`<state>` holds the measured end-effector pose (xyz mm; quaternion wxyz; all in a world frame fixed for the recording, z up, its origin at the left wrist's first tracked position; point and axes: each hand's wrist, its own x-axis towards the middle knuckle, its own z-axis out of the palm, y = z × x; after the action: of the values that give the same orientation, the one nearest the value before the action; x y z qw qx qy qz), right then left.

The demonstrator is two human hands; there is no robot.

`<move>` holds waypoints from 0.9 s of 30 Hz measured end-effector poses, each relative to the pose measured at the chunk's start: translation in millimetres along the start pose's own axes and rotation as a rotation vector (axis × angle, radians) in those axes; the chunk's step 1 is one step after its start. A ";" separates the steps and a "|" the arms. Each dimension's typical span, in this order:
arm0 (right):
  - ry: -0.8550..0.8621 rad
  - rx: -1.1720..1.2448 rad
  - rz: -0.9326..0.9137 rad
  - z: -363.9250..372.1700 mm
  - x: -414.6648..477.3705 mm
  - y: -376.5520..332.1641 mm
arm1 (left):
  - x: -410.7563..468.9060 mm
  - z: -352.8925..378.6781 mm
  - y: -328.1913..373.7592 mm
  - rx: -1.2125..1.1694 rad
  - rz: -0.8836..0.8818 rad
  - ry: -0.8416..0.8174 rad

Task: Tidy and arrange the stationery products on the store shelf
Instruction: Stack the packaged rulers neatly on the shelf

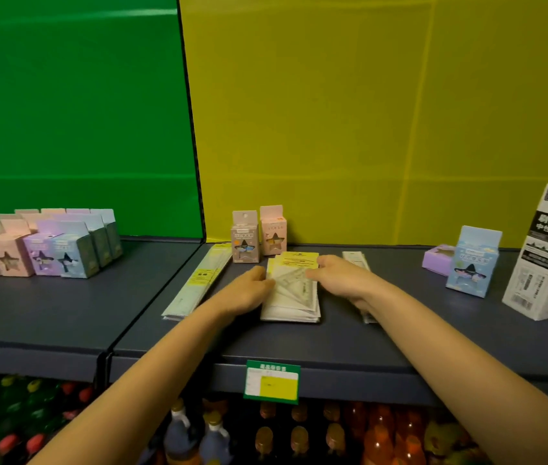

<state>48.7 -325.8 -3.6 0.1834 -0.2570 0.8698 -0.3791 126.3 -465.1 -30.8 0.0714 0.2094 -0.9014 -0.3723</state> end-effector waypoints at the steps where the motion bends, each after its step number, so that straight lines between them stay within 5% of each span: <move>1: 0.007 0.005 0.004 4.3 2.6 -0.3 | 1.9 0.8 -2.8 0.005 0.018 -0.027; 15: 0.053 0.212 -0.032 39.9 -1.0 -6.7 | 3.6 3.2 -12.1 -0.073 0.133 -0.080; 23: 0.042 0.756 0.021 33.4 -7.2 5.9 | -13.4 -2.7 -15.7 -0.171 0.107 -0.084; 27: 0.015 0.742 0.011 36.2 -8.8 12.1 | -19.3 2.4 -17.7 -0.163 0.160 -0.143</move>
<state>70.7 -334.0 -34.9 0.2597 -0.1654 0.6758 -0.6697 148.7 -466.4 -44.4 0.0534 0.1031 -0.8847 -0.4515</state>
